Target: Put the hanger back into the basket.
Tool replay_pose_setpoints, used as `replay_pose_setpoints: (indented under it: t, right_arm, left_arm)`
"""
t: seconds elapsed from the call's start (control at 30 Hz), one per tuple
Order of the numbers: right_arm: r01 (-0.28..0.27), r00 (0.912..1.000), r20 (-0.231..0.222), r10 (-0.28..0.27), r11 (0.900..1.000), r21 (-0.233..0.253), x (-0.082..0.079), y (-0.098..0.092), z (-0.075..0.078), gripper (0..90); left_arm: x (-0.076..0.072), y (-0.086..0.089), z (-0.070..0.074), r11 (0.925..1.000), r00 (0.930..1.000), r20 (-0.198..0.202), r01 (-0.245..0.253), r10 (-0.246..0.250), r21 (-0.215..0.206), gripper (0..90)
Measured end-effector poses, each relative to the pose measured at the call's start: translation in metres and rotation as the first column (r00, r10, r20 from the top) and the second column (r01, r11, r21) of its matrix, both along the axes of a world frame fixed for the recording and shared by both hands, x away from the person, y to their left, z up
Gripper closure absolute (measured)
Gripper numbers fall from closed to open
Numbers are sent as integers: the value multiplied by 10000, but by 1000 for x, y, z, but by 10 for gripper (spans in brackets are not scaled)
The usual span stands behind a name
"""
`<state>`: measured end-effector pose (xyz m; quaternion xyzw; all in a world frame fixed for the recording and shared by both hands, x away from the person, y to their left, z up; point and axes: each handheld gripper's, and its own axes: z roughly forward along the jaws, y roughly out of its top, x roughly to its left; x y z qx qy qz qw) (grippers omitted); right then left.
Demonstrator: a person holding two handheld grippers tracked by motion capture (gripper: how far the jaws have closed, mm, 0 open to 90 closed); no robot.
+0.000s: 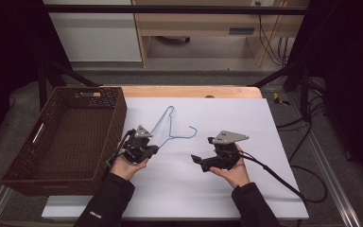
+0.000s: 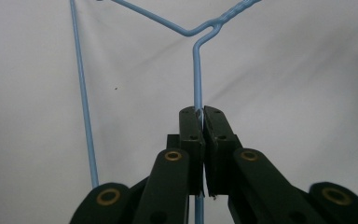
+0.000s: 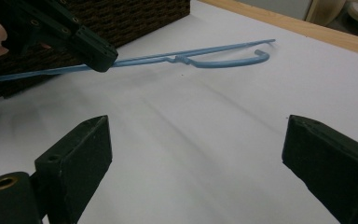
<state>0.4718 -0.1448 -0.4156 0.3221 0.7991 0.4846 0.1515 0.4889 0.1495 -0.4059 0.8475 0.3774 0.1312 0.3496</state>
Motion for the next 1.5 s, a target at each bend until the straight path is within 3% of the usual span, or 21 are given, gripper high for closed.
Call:
replay_pose_setpoints:
  t: [0.57, 0.87, 0.97, 1.23, 1.5]
  right_arm:
    - [-242, 9992, -321, 236, 9995, -186, 17, 31, -15, 141]
    - [-208, 9991, -358, 223, 9989, 421, 33, 46, -15, 229]
    - [-216, 9993, -309, 229, 9989, 415, 36, 49, -17, 264]
    - [-62, 9996, -257, 81, 9972, 746, 44, 50, -21, 324]
    - [-140, 9996, -216, 166, 9933, 1151, 47, 50, -21, 445]
  left_arm:
    - [0, 1, 2, 9998, 9999, 53, -142, 143, -173, 873]
    - [0, 1, 2, 9999, 10000, 45, -80, 80, -100, 873]
    - [0, 0, 1, 9999, 10000, 44, -73, 73, -84, 874]
    - [0, -2, 0, 10000, 10000, -2, -16, 16, -1, 873]
    - [0, -4, -2, 10000, 10000, -27, 16, -16, 36, 873]
